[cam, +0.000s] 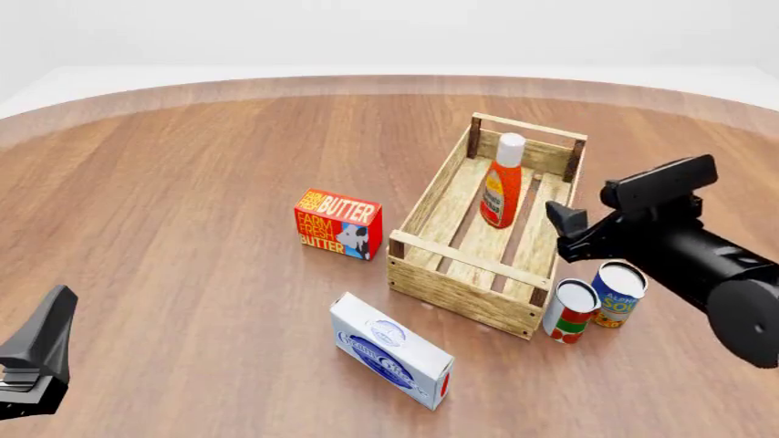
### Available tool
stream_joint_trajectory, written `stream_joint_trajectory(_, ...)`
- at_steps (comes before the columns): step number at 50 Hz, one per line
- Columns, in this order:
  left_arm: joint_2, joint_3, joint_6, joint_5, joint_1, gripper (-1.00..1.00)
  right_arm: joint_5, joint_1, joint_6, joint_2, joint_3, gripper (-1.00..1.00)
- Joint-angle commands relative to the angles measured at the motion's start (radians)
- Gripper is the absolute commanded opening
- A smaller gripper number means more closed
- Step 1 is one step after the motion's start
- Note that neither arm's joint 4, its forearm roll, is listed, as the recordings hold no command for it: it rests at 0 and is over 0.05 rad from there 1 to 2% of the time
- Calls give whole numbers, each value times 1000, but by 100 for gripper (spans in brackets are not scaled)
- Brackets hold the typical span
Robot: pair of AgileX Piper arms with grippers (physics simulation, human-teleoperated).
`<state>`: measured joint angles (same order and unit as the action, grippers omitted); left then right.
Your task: Pick up the ketchup, and put it in the wooden tray.
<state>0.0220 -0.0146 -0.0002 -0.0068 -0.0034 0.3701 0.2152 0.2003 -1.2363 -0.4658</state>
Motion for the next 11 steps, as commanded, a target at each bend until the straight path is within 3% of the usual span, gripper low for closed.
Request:
stream_joint_trajectory(1,0,0,0,0,0,100,-1,-52,-9,127,143,100)
stream_joint_trajectory(11,0,0,0,0,0,100,-35,-93,-18,238,233,100)
